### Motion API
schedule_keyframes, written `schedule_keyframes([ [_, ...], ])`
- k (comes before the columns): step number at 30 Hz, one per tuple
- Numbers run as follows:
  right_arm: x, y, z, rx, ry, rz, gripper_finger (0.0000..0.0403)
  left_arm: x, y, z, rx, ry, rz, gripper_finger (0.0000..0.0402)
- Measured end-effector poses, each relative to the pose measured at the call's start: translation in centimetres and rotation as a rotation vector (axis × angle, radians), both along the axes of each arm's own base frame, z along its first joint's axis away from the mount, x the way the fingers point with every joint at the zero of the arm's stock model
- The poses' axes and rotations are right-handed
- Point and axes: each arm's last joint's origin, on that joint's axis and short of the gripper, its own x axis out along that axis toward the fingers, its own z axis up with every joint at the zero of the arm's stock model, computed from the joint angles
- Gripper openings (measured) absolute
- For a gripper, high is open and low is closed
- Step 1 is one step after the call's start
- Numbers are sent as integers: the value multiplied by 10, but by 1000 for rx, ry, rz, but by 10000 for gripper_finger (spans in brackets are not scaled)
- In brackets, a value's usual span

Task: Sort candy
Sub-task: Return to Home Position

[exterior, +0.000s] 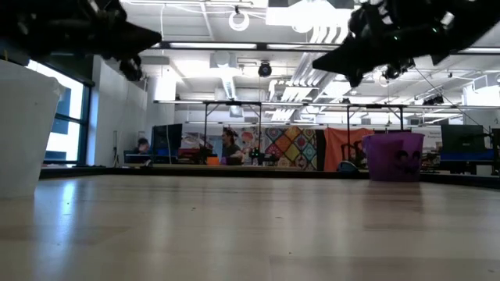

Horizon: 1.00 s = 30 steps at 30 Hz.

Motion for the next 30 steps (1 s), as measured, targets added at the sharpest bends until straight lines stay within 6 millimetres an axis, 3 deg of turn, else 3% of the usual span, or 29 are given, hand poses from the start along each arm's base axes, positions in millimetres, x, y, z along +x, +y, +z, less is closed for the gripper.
schedule_keyframes([
  [6, -21, 14, -29, -8, -119, 18, 0, -22, 2, -18, 15, -40, 25, 0],
  [18, -74, 28, -61, -38, -257, -34, 0, -55, -6, -34, 71, -50, 95, 0],
  [22, -80, 29, -63, -44, -213, -54, 0, -60, -9, -30, 98, -94, 131, 0],
  [30, -88, 36, -61, -51, -222, -70, 0, -56, -4, -50, 91, -67, 210, 0],
])
